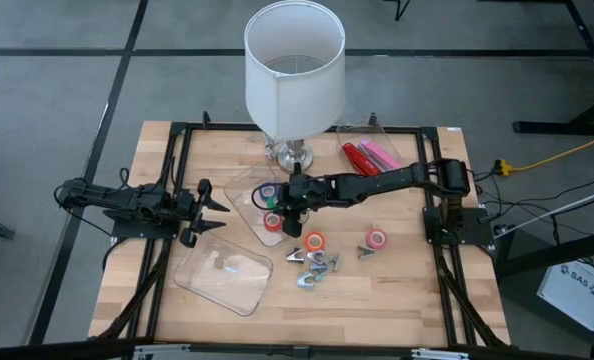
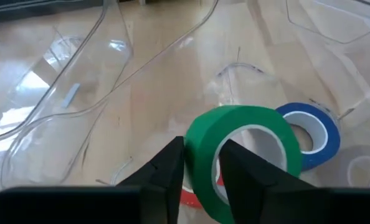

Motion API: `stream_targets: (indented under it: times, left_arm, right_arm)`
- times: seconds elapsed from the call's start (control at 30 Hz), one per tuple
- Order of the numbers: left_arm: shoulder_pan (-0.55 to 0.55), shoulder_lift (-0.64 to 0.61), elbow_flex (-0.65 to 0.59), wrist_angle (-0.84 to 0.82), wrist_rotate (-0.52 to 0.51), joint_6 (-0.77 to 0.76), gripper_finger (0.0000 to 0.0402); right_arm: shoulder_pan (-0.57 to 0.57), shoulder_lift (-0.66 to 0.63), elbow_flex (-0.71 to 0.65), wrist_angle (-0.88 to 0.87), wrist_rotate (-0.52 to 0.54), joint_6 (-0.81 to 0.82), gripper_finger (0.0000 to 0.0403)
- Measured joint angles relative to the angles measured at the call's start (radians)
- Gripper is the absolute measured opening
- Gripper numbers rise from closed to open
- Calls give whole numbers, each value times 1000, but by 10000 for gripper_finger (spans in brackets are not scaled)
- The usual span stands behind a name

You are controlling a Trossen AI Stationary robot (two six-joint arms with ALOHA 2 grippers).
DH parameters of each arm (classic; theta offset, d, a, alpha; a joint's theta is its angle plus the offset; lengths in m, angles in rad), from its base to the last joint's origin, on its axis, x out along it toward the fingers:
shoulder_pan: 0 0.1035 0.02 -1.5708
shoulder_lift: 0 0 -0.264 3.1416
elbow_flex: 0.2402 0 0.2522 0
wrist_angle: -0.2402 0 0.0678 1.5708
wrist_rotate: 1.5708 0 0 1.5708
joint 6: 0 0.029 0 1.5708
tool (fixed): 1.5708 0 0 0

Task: Pick and place Stapler, Stapler remover, tape
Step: Put the green tape into the middle transparent bin, then put the pink tape into the middle transparent bin

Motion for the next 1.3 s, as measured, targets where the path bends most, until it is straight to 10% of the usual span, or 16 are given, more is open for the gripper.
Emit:
stream_targets:
  times: [0.77,1.3]
  left_arm:
    - [0,0,0,0,0,0,185]
    - [0,0,0,0,0,0,185]
  right_arm:
    - [12,-4,68,-7,-43,-4,161]
    - [129,-136,211,-362,-121,-135,161]
